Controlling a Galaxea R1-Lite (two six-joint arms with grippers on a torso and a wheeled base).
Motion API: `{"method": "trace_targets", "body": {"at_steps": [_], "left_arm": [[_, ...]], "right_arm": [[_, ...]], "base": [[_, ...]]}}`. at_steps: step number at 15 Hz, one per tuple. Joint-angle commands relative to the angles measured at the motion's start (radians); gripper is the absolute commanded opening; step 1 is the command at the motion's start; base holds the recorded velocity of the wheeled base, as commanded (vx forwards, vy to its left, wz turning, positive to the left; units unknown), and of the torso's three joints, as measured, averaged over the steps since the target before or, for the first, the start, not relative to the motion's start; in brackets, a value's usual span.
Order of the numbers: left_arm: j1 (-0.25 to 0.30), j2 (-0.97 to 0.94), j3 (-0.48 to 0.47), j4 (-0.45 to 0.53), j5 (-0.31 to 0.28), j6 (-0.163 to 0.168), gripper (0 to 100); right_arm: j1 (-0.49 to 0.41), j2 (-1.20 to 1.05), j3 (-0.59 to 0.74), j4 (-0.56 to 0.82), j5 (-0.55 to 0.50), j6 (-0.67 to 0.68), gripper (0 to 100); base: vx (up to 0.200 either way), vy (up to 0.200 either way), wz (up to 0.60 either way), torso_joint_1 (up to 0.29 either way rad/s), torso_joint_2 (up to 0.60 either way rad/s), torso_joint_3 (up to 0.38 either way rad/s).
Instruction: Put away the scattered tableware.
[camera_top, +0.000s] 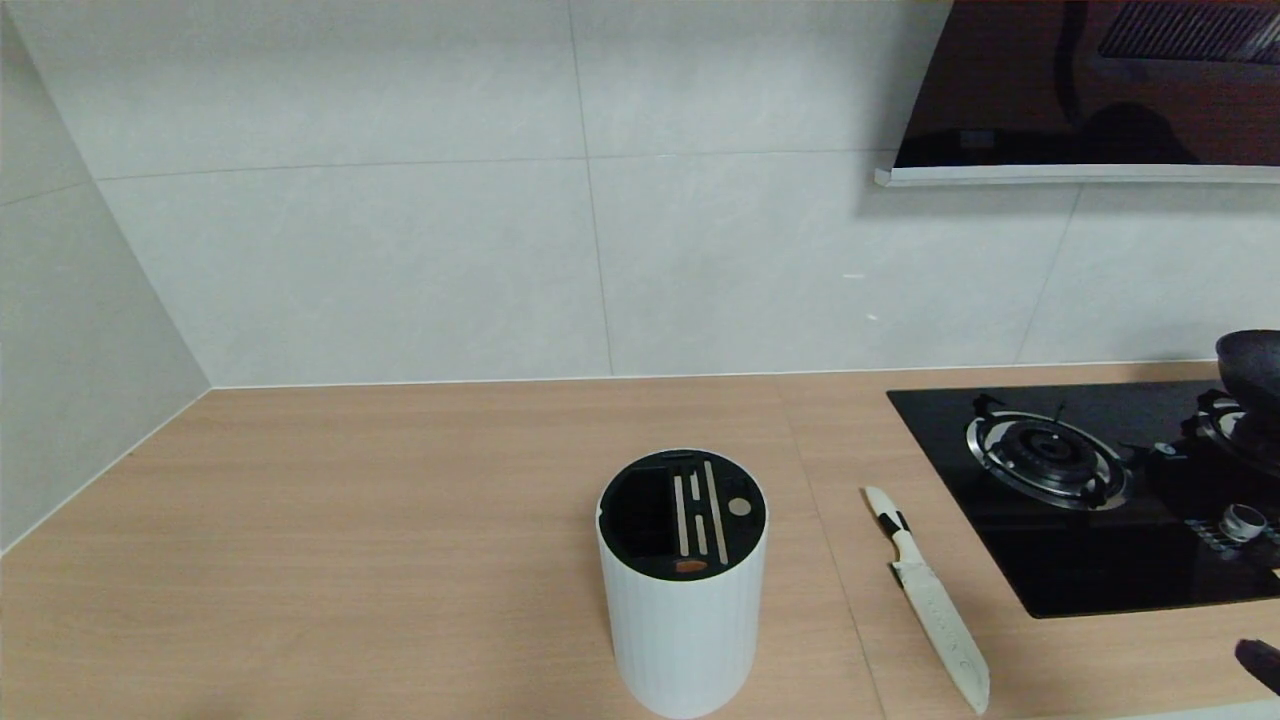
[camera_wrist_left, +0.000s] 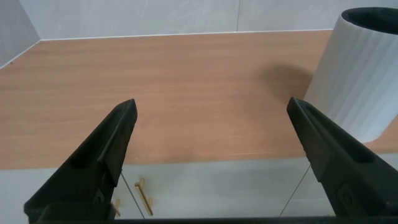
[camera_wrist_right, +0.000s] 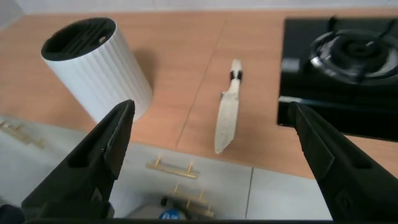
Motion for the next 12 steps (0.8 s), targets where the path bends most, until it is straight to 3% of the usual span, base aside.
{"method": "trace_targets", "body": {"at_steps": [1, 4, 9, 12], "left_arm": [[0.0, 0.0, 0.0, 0.0, 0.0, 0.0, 100], [0.0, 0.0, 0.0, 0.0, 0.0, 0.0, 100], [0.0, 0.0, 0.0, 0.0, 0.0, 0.0, 100], [0.0, 0.0, 0.0, 0.0, 0.0, 0.0, 100]], "right_arm": [[0.094, 0.254, -0.114, -0.003, -0.03, 0.0, 100], [0.194, 0.474, -0.214, -0.005, -0.114, -0.008, 100], [0.24, 0.694, -0.208, -0.081, -0.154, -0.026, 100], [0.24, 0.875, -0.151, -0.271, -0.192, -0.026, 100]], "base": [[0.0, 0.0, 0.0, 0.0, 0.0, 0.0], [0.0, 0.0, 0.0, 0.0, 0.0, 0.0], [0.0, 0.0, 0.0, 0.0, 0.0, 0.0], [0.0, 0.0, 0.0, 0.0, 0.0, 0.0]]}}
